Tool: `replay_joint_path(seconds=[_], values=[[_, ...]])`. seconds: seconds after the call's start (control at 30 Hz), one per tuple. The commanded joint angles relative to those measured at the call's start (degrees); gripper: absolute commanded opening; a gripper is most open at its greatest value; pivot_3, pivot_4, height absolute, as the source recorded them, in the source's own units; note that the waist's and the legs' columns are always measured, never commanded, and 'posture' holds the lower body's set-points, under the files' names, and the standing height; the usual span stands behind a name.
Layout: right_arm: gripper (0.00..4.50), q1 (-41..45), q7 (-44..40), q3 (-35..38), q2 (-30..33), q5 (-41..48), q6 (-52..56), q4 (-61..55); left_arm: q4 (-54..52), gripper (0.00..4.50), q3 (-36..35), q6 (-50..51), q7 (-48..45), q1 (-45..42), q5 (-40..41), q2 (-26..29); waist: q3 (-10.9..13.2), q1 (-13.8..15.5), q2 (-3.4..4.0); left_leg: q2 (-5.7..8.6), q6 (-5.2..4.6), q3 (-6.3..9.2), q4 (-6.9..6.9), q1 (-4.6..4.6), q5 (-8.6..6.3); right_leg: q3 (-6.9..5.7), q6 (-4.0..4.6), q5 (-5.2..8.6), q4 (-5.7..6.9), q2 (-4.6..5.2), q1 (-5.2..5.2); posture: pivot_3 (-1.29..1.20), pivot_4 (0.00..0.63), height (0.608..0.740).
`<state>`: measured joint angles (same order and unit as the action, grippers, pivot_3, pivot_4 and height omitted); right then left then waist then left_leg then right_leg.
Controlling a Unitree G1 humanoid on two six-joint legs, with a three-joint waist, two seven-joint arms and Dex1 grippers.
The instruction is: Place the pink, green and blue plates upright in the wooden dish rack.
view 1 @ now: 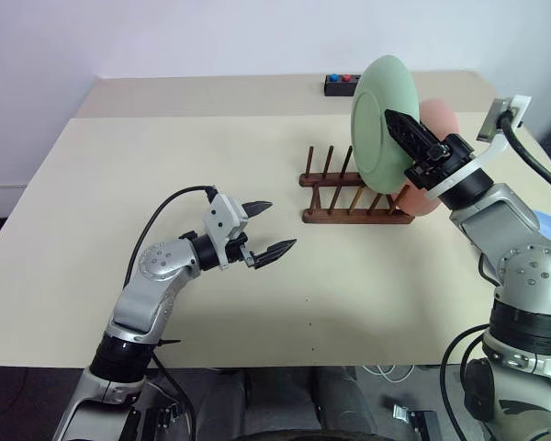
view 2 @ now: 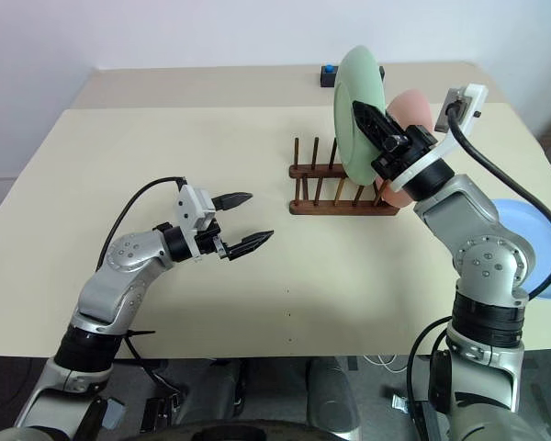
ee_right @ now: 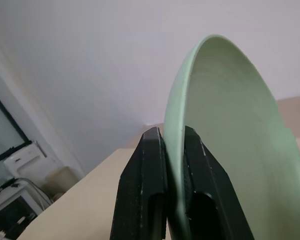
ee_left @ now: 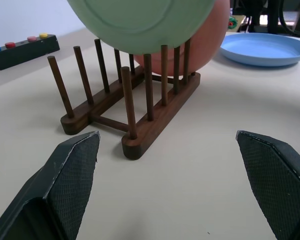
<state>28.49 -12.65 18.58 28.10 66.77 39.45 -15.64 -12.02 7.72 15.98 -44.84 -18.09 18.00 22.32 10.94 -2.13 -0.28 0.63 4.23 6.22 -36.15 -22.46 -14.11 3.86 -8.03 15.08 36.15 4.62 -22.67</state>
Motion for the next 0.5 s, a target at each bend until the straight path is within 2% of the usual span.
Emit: replay_joint_path(seconds=[0.03,0.5], values=[[0.03,0.8,2.5,1.3,-0.7,0.5,0.0,-1.4,-1.7,4.50,-0.3,-0.8,0.2,-0.1,0.1,0.0,0.0,0.0,0.00,0.00,0.00,0.00,0.00,0.00,0.00,0.00,0.00,0.00,0.00,0.00,0.00,0.00,0.150,0.734],[0.03,0.5,5.5,0.8,-1.5,-0.3,0.3,-1.6,-1.0,4.50,-0.1,-1.2,0.1,-0.4,-0.3,-0.1,0.0,-0.1,0.00,0.00,0.00,0.00,0.02,0.00,0.00,0.00,0.00,0.00,0.00,0.00,-0.01,0.00,0.150,0.734]])
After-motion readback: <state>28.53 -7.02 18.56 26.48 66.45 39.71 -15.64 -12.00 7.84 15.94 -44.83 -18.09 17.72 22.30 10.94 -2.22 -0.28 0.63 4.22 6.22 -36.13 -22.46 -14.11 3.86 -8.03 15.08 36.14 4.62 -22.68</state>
